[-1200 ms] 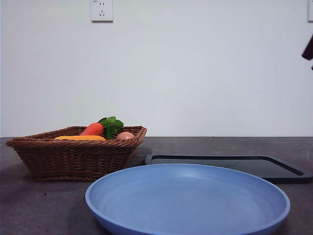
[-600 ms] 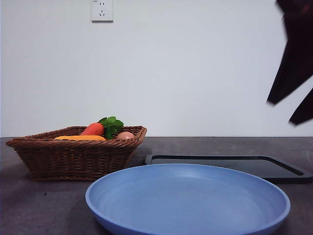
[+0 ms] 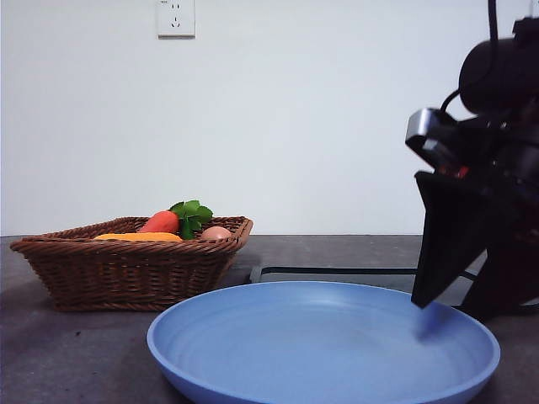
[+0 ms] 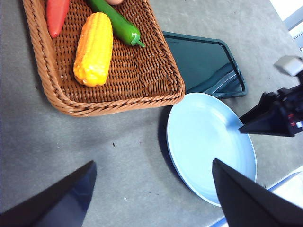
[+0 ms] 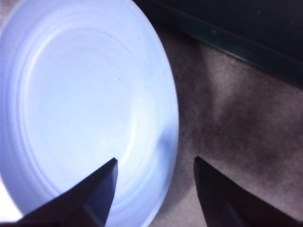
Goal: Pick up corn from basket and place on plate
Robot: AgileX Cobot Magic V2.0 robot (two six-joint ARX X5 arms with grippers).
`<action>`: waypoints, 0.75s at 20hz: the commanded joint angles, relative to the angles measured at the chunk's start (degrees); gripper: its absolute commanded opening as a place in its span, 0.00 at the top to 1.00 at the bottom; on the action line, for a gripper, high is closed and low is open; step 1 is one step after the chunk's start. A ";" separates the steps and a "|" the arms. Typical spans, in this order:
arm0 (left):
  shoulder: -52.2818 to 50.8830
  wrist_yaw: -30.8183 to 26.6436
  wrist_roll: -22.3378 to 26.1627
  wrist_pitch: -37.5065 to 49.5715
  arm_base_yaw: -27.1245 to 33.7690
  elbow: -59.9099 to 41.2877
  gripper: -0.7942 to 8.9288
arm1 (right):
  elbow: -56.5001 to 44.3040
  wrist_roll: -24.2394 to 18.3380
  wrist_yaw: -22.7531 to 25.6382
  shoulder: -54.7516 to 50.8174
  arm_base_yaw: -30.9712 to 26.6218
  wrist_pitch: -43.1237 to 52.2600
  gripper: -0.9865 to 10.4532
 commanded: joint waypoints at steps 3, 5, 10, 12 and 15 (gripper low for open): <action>0.37 0.24 0.72 0.55 -0.09 0.96 0.51 | 0.98 0.15 -0.07 2.82 0.35 0.98 0.77; 0.37 0.24 0.72 0.55 -0.09 0.96 0.51 | 0.98 0.13 -0.07 3.13 0.37 1.05 0.83; 0.37 0.24 0.74 0.55 -0.20 0.96 0.51 | 0.98 0.20 0.04 3.15 0.35 1.46 0.91; 0.68 0.24 0.79 0.59 -0.20 1.11 0.51 | 0.98 0.50 0.00 3.15 0.35 1.73 0.91; 2.23 0.20 1.01 1.29 -0.22 2.45 0.51 | 1.51 1.68 -0.52 2.58 0.33 1.33 0.91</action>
